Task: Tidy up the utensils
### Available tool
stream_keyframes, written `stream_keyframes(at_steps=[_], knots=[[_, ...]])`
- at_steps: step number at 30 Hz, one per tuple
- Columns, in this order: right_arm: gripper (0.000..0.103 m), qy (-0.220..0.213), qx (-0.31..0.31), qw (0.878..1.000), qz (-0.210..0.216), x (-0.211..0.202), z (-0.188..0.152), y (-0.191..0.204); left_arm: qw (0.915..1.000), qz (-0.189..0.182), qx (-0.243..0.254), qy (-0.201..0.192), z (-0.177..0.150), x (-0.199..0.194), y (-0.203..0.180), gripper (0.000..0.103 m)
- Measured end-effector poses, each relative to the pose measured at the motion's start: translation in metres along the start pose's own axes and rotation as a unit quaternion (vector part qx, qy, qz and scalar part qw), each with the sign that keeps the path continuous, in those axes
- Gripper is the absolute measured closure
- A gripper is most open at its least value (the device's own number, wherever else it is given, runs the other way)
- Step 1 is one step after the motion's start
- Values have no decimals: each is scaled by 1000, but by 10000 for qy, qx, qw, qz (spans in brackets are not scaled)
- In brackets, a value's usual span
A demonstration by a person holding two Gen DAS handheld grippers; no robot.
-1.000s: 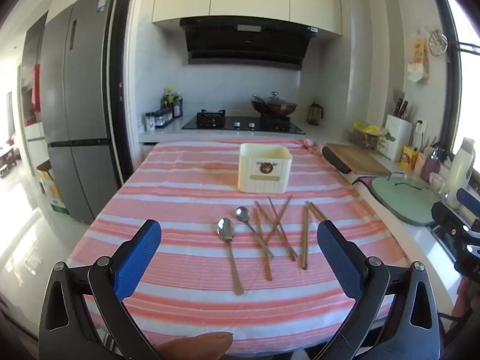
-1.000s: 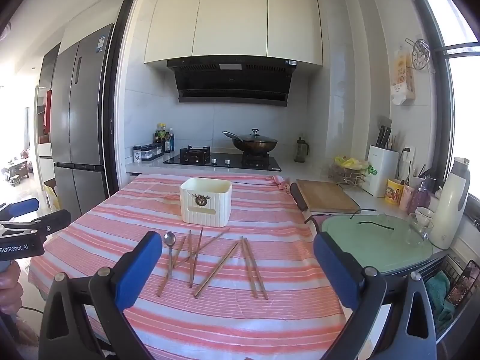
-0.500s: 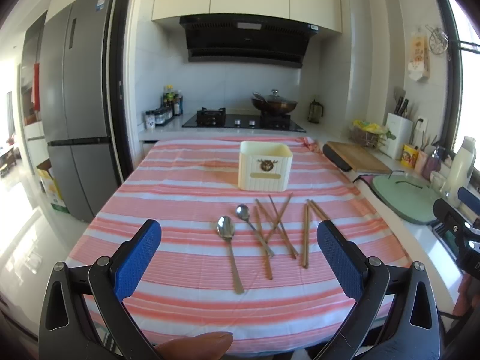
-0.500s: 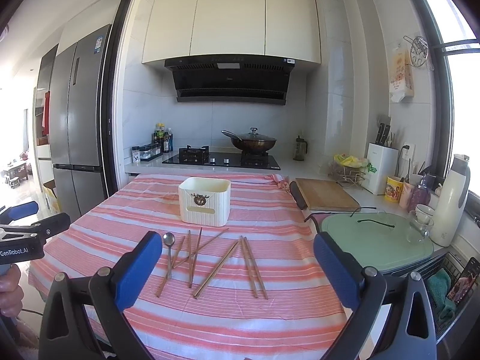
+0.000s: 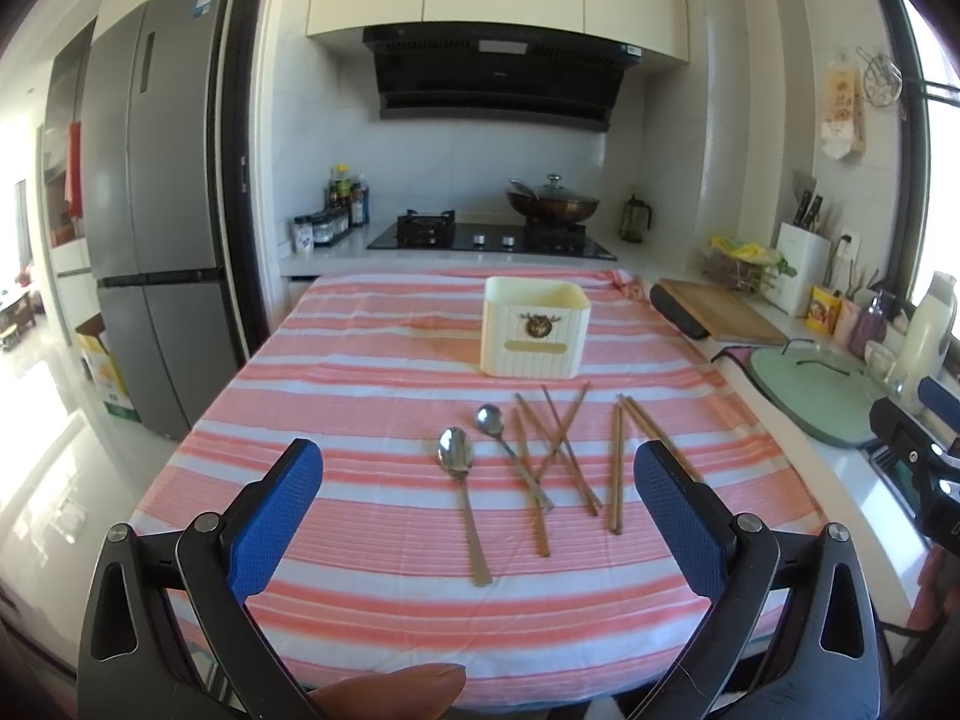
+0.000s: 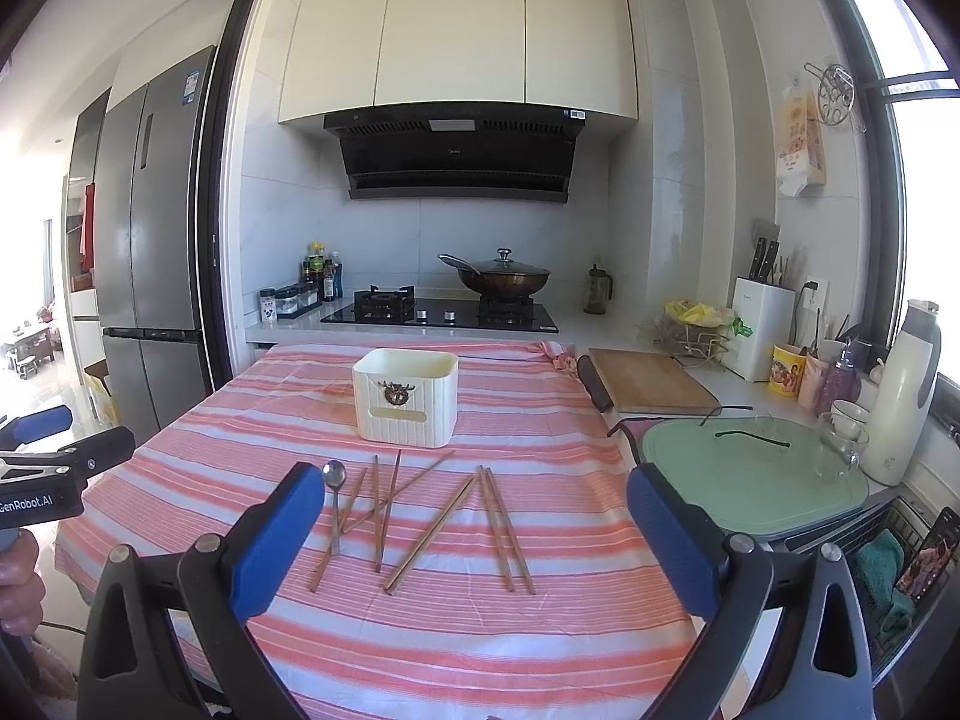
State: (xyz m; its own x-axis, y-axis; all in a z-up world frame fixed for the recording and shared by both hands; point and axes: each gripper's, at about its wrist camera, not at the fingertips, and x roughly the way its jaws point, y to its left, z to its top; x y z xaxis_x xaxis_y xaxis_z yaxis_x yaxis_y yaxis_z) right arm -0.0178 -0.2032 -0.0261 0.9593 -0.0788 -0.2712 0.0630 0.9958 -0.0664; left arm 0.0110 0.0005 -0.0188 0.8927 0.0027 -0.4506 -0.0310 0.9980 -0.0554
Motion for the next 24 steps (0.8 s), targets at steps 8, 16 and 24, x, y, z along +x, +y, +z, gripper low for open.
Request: stream_keyframes(at_steps=[8,16,24], knots=[[0,18,-1,10000,1,2,-1,0,10000,15,2,10,0,1,0,0],[0,62,5,10000,-40,4,-1,-4,10000,26,8,34,-3,4,3,0],[0,201,-90,9991,-374,13,-2,-8,9999,63,19,89,-5,10,3,0]])
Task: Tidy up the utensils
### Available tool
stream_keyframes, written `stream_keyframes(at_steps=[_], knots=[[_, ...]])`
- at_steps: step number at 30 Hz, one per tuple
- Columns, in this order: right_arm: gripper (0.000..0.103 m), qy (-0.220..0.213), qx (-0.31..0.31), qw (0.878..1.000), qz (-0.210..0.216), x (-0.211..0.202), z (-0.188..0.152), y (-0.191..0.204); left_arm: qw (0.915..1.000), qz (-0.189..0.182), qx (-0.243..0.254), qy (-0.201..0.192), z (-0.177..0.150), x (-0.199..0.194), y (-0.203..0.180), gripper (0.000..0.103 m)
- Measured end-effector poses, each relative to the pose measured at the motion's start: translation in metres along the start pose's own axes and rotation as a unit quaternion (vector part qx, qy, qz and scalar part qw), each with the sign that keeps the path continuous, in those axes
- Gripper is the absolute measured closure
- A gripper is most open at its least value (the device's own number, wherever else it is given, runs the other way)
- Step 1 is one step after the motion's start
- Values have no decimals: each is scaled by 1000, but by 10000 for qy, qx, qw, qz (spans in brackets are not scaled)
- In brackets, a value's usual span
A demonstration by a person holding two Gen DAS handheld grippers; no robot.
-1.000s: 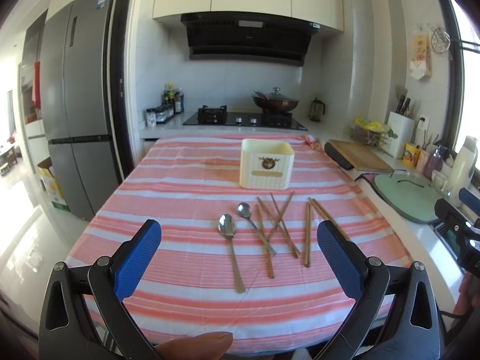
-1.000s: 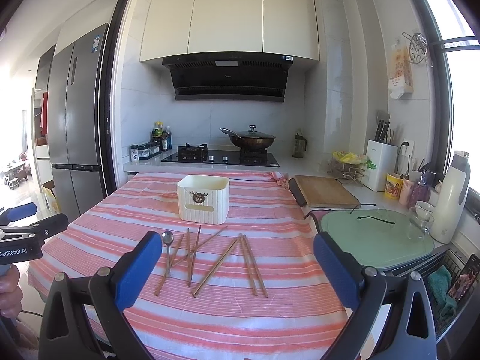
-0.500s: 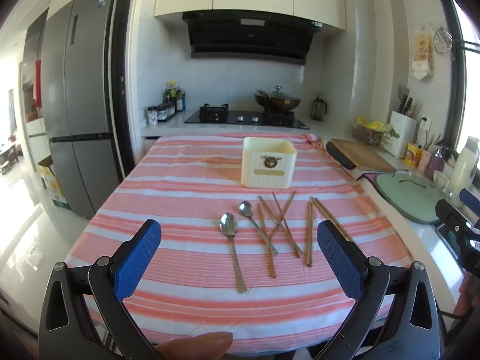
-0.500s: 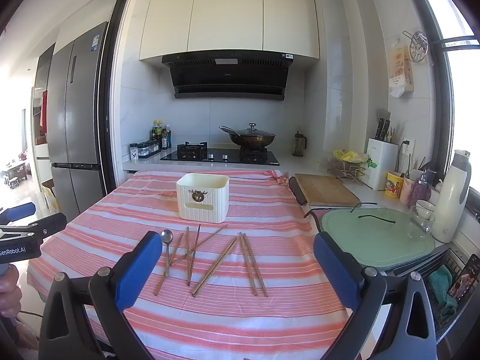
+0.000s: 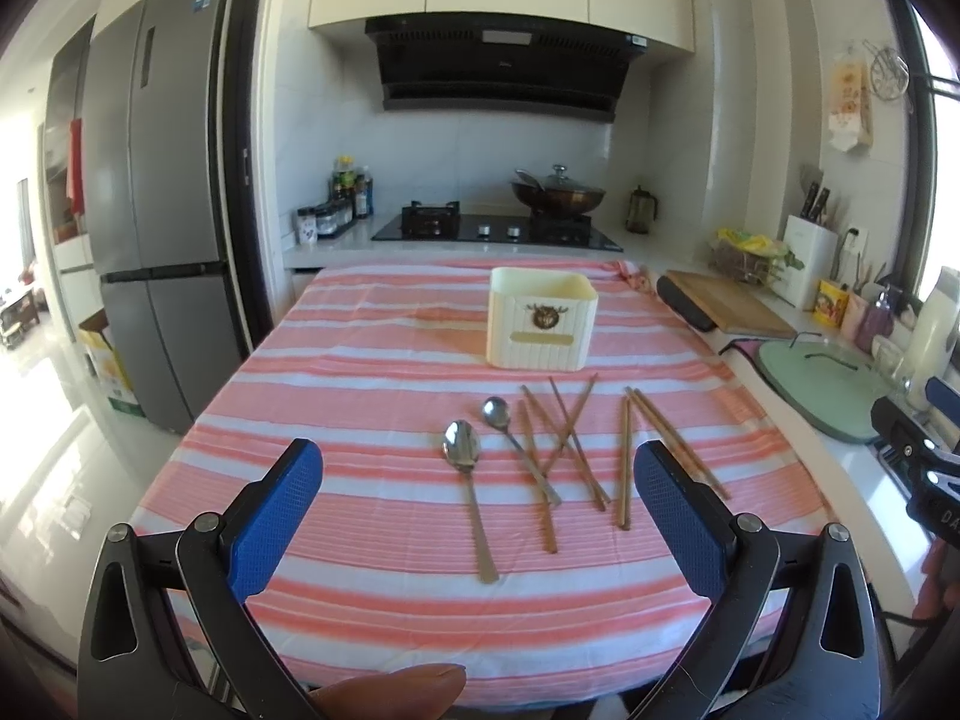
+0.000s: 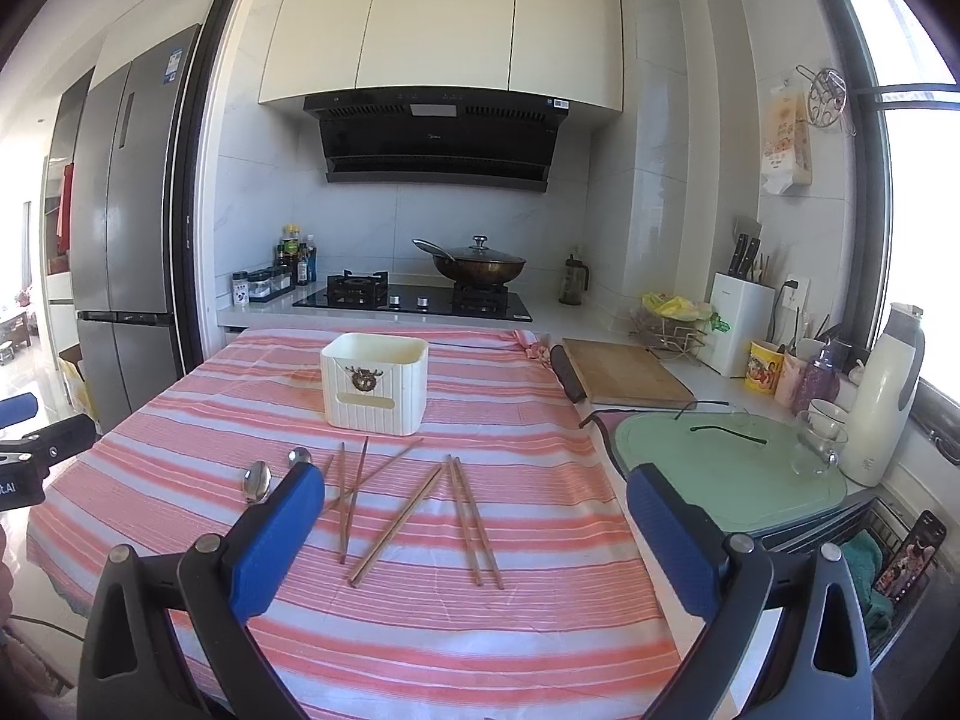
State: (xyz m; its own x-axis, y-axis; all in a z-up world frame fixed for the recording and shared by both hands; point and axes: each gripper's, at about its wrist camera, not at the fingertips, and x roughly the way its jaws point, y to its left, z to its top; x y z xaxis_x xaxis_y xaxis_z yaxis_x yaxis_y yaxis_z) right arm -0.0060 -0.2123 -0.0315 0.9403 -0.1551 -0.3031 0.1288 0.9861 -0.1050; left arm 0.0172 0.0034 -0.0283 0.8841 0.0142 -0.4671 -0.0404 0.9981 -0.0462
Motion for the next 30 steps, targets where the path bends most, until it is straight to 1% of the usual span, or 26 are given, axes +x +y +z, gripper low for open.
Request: stream_keyframes(at_steps=[3,10,30], knots=[[0,98,59,9999,-9,4,-1,-3,10000,5,1,4,0,0,0,0],[0,98,57,9999,-17,5,-1,-3,10000,19,5,55,1,1,-2,0],[0,279,106,9995,-71,15,-6,-4,9997,66,14,229,4,8,-4,0]])
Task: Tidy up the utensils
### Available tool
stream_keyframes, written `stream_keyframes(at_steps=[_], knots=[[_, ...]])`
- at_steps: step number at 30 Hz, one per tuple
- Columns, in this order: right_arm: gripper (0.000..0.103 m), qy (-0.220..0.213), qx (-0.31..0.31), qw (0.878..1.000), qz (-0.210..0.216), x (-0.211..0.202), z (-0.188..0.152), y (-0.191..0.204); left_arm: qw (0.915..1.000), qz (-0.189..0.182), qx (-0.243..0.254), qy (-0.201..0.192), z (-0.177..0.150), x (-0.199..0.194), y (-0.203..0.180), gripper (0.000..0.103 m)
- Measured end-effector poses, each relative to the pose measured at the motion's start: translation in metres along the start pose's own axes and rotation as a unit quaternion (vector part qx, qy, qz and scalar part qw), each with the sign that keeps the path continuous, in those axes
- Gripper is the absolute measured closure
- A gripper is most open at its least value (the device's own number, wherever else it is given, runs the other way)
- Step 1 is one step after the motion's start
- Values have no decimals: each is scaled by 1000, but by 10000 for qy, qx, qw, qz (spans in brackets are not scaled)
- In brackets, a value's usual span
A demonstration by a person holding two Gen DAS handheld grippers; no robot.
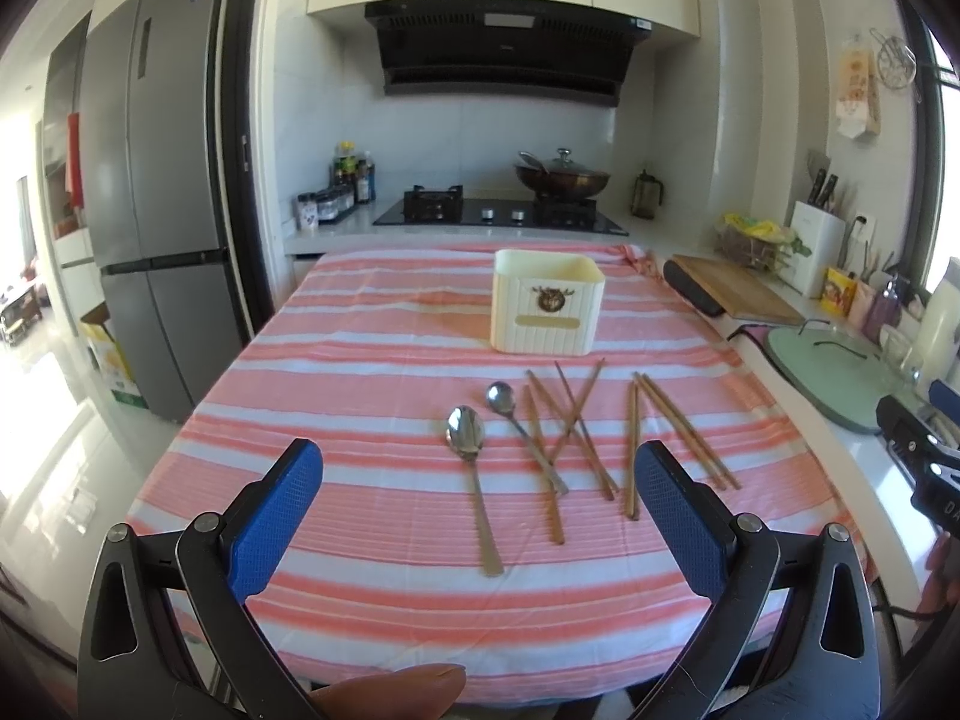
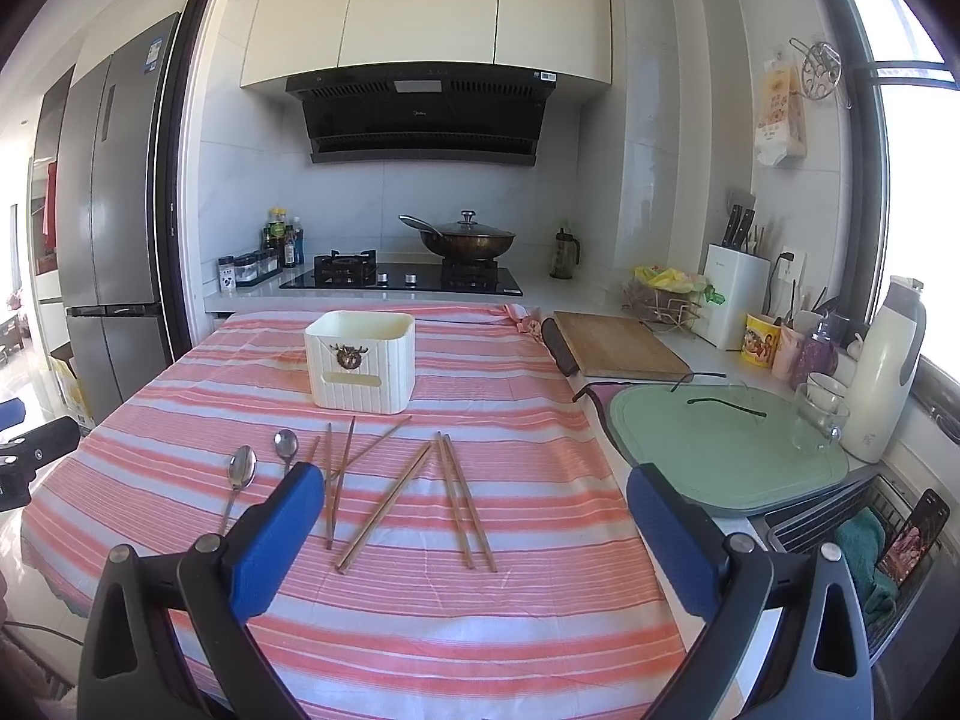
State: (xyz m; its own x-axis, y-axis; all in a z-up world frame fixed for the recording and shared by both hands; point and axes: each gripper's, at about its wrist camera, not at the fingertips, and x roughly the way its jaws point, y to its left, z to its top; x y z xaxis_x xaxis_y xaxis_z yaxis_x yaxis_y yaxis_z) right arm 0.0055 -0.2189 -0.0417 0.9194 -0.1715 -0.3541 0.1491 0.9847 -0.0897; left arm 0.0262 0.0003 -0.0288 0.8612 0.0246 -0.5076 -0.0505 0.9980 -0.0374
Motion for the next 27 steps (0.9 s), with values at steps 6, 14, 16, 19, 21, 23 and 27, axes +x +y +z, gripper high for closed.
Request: stream_keyframes(at_steps=[6,14,16,19,21,23,27], knots=[[0,5,3,10000,6,0,0,0,10000,-5,1,5,0,1,1,0],[0,44,8,10000,9,4,0,-1,10000,-15,-16,58,-1,6,2,0],[0,45,9,10000,15,4,0,-1,10000,-18,-22,79,-2,7,1,0],[0,43,9,10000,9,3,0,-1,9999,-9,-24,109,-2,9,1,0],[0,51,8,10000,7,4,-1,-1,9999,-2,-22,120,-2,10,1,0],[0,67,13,10000,5,6,-1,-1,9999,-1,-24,123,-2,10,1,0],[0,94,30,10000,16,8,-4,-2,9999,-6,-43,150,-2,13,1,0]])
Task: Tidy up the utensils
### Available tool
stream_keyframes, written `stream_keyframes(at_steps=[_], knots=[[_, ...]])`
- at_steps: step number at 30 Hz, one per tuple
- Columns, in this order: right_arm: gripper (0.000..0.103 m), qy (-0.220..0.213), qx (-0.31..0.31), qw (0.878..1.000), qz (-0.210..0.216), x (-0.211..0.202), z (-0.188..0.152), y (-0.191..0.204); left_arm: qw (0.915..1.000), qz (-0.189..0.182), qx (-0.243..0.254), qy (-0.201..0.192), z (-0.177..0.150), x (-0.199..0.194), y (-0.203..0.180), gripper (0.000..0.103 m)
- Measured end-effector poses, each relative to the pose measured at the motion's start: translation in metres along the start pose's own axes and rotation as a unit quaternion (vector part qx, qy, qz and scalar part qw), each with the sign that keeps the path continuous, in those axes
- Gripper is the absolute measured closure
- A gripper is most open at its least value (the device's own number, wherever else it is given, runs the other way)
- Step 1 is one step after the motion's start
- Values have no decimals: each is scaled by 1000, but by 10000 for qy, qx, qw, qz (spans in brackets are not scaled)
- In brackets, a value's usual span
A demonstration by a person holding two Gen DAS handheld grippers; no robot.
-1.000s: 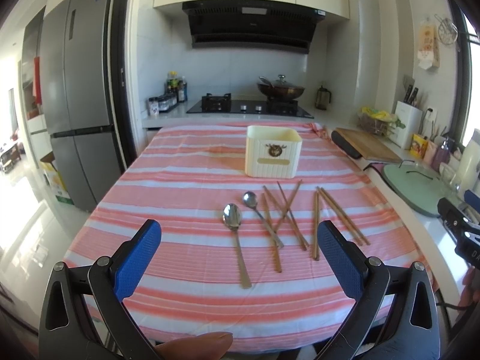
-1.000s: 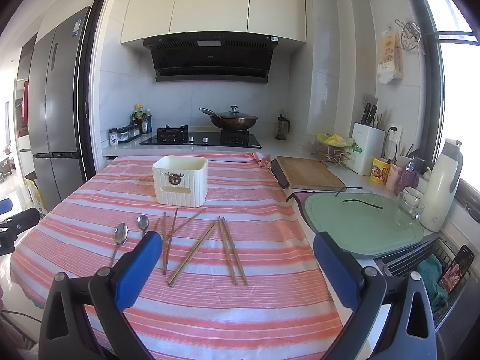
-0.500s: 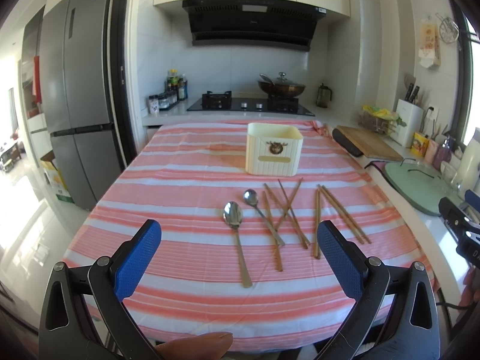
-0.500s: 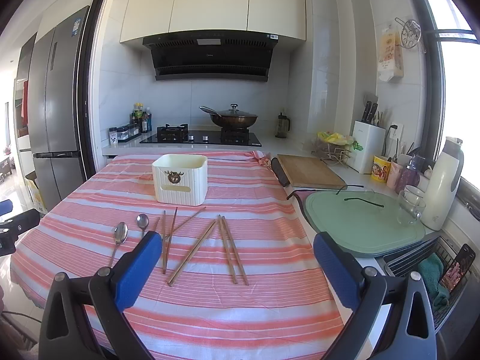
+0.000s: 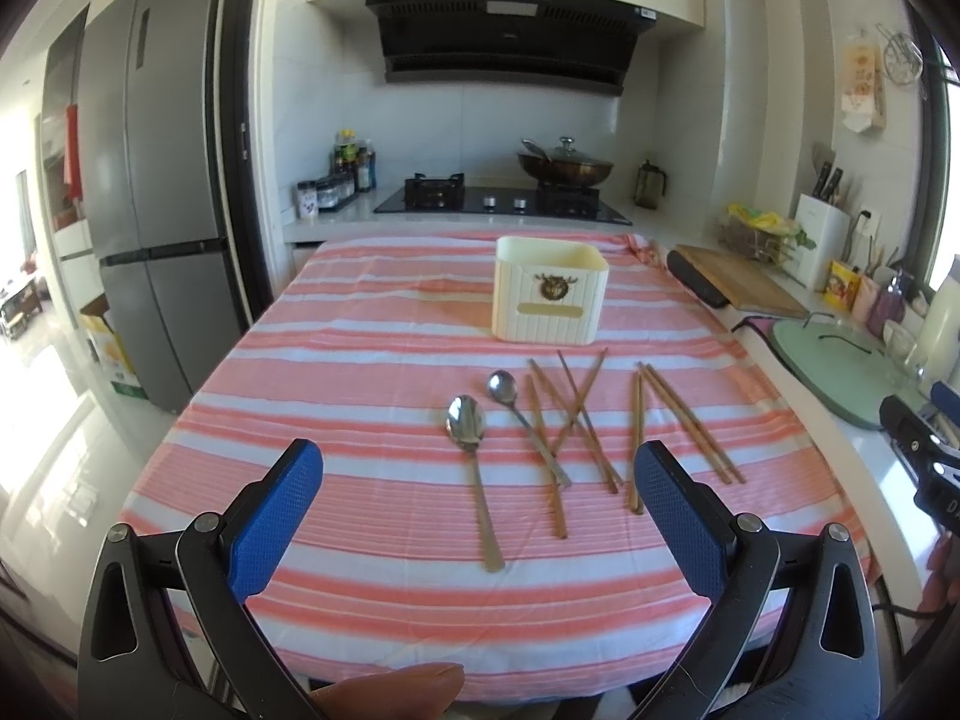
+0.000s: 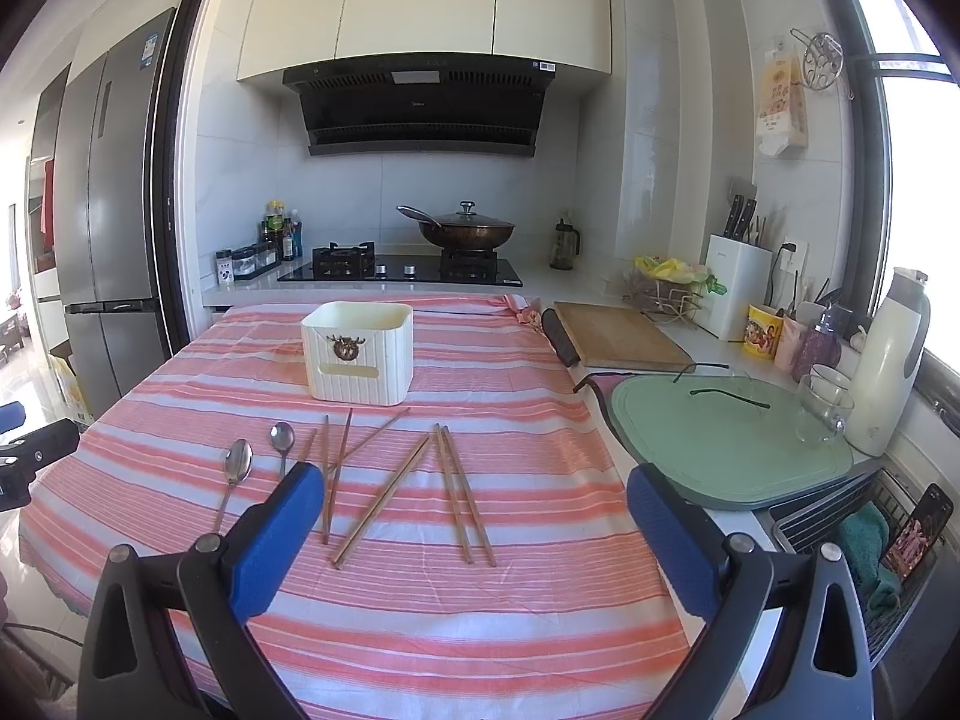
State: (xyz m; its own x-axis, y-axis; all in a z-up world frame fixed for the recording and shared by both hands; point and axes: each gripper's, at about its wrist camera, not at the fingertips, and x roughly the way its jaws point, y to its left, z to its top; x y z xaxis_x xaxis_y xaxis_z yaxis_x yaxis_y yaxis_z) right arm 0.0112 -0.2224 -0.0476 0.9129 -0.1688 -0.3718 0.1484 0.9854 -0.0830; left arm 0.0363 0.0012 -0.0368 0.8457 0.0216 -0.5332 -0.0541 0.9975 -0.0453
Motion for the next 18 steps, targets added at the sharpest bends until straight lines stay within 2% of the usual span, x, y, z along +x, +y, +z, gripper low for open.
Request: stream_keyframes(at_steps=[12,18], knots=[[0,107,28,9999,17,9,-3,-4,9999,60,30,127,-2,9,-2,0],[0,149,80,9999,22,15,-6,-10,9992,103,-77,388,-6,30,5,0]])
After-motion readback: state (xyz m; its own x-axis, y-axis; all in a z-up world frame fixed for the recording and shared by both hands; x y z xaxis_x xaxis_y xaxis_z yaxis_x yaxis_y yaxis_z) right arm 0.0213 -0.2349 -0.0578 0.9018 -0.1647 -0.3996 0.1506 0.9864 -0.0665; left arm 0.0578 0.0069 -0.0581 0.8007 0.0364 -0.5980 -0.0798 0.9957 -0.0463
